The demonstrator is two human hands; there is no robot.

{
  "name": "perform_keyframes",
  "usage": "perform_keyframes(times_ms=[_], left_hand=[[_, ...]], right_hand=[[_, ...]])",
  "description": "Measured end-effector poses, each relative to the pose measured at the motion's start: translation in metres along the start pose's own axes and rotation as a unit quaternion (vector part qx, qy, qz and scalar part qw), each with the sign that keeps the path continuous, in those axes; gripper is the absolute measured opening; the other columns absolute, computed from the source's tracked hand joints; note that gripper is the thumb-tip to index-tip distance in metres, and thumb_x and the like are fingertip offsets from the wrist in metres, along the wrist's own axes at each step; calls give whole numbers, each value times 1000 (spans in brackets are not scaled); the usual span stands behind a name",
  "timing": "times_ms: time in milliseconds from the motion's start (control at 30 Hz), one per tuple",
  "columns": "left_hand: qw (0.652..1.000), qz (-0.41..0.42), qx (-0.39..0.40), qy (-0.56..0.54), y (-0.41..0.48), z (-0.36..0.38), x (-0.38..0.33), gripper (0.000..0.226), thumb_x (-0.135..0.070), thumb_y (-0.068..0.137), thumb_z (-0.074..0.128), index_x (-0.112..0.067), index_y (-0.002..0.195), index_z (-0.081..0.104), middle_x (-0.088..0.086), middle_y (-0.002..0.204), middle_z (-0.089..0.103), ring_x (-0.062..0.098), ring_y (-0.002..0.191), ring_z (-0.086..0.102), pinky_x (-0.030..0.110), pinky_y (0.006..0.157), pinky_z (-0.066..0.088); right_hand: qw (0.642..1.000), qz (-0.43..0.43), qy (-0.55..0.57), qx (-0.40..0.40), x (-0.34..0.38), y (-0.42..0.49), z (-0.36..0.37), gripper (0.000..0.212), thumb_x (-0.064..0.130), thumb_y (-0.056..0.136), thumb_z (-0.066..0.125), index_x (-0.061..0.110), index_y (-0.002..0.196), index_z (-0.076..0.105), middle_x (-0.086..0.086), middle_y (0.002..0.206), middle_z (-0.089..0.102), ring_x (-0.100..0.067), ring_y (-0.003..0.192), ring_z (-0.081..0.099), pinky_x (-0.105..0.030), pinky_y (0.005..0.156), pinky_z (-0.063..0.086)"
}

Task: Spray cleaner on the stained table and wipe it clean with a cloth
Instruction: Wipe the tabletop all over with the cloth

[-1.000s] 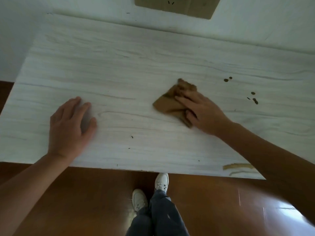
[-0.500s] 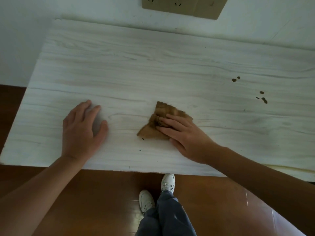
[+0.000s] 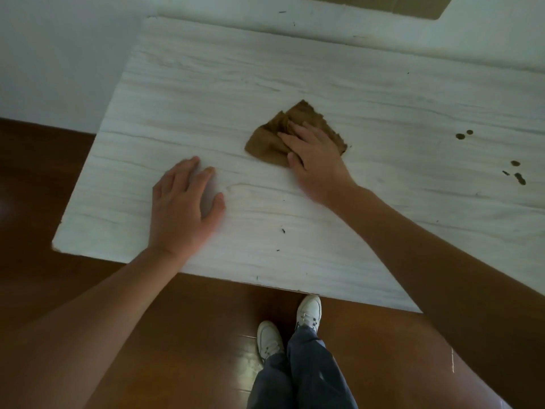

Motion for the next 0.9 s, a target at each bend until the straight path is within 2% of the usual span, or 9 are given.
perform_keyframes(times_ms=[67,200,367,467,567,667,733,833,900], left_hand=[[1000,-3,1,3,0,1,0,54,-47,98,44,-17,143,52,10,156,42,30,147,35,50,119,31],[1000,-10,-7,-5,-1,-1,0,54,-46,97,46,-17,142,54,8,155,43,27,147,36,48,119,32],[1000,-9,-12,-16,-2,-1,1,54,-46,97,46,-16,141,56,9,155,45,28,146,37,48,120,32],[1000,-6,-2,-22,-3,-1,3,55,-48,98,42,-18,143,54,8,156,44,28,148,35,47,122,28],[999,-9,-7,-47,-6,-7,4,54,-47,100,40,-18,143,53,6,157,44,26,149,35,46,123,27],[999,-15,-29,-41,-11,-23,12,50,-43,101,42,-18,143,53,6,156,44,26,148,36,46,122,26],[999,-10,-22,-24,-20,-27,17,50,-43,100,43,-18,143,53,7,156,44,28,148,36,48,121,27],[1000,2,19,4,-37,-16,22,55,-47,100,38,-18,145,51,8,157,42,28,148,34,48,121,26],[1000,3,26,12,-43,-10,23,56,-47,101,38,-17,147,50,8,159,39,28,150,31,47,122,24]], right_hand=[[998,-49,6,26,27,-23,13,51,27,98,37,22,149,46,-4,159,37,-27,149,26,-45,123,17],[992,-112,-14,56,50,-89,25,50,25,100,36,22,149,44,-2,159,36,-23,150,24,-45,123,19],[977,-173,-68,100,20,-134,8,49,30,101,38,25,151,42,2,159,36,-19,149,27,-39,121,23],[979,-131,-109,108,-9,-116,-11,55,41,99,35,29,153,37,1,160,33,-20,148,28,-38,120,21],[992,-47,-97,60,-29,-74,-24,58,45,98,37,28,153,36,-2,160,32,-26,147,28,-40,120,19],[998,25,-52,14,-20,-39,-14,53,32,102,41,26,154,34,-2,163,26,-25,151,19,-39,122,10],[999,30,-16,-6,3,-32,0,51,22,102,42,22,153,39,-4,162,29,-26,151,18,-37,123,8],[998,-59,5,16,41,-56,17,50,15,97,47,19,147,47,-5,158,37,-28,149,26,-37,122,9],[990,-124,-18,60,50,-88,20,50,19,99,44,22,149,44,-1,159,35,-23,150,23,-38,123,11]])
Point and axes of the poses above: each hand's wrist, its own y-axis towards the middle knuckle, its own z-axis out of the palm, x = y × z, the point moved 6 cm from there along y, towards the middle knuckle
